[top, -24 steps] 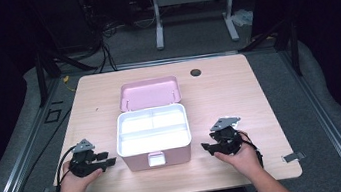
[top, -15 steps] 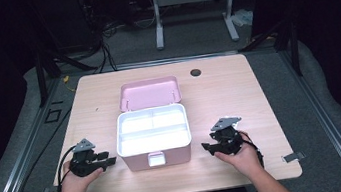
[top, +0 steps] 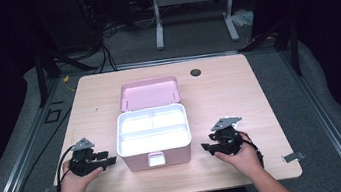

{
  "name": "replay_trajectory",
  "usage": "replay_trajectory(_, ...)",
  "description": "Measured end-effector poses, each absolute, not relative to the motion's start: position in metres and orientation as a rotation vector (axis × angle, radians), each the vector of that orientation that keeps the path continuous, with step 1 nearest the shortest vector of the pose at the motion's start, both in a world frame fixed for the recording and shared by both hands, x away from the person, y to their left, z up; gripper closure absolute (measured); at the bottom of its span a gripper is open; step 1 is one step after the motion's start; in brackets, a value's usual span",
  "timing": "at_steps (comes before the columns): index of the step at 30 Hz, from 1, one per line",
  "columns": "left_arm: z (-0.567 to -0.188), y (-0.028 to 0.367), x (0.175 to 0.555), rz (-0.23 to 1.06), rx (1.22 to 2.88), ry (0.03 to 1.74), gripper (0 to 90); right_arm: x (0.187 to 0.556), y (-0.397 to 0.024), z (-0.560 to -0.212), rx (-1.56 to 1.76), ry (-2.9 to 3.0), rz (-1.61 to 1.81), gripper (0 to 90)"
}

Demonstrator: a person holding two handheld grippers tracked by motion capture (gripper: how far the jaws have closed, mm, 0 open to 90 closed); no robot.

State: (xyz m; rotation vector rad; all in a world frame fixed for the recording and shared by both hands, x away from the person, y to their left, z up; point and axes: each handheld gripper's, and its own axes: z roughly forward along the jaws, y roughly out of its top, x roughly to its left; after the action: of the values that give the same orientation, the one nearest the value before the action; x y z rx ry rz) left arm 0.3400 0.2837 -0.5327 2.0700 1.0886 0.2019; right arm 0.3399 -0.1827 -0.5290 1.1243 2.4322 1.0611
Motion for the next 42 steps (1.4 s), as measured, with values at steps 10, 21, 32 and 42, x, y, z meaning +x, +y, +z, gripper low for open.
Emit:
replay_trajectory(10, -0.521, 0.287, 0.343, 0.198, 2.045, 1.062, 51.7, 0.34, -0.185, -0.528, 1.145, 2.42, 1.073, 49.4)
replay_trajectory(21, -0.47, 0.285, 0.36, 0.153, 2.064, 1.003, 49.4, 0.339, -0.183, -0.529, 1.137, 2.439, 1.082, 49.6)
replay_trajectory(32, -0.436, 0.278, 0.366, 0.13, 2.075, 0.926, 56.2, 0.34, -0.183, -0.53, 1.14, 2.44, 1.075, 49.6)
replay_trajectory(42, -0.428, 0.272, 0.369, 0.135, 2.095, 0.919, 57.3, 0.34, -0.183, -0.53, 1.142, 2.439, 1.074, 49.6)
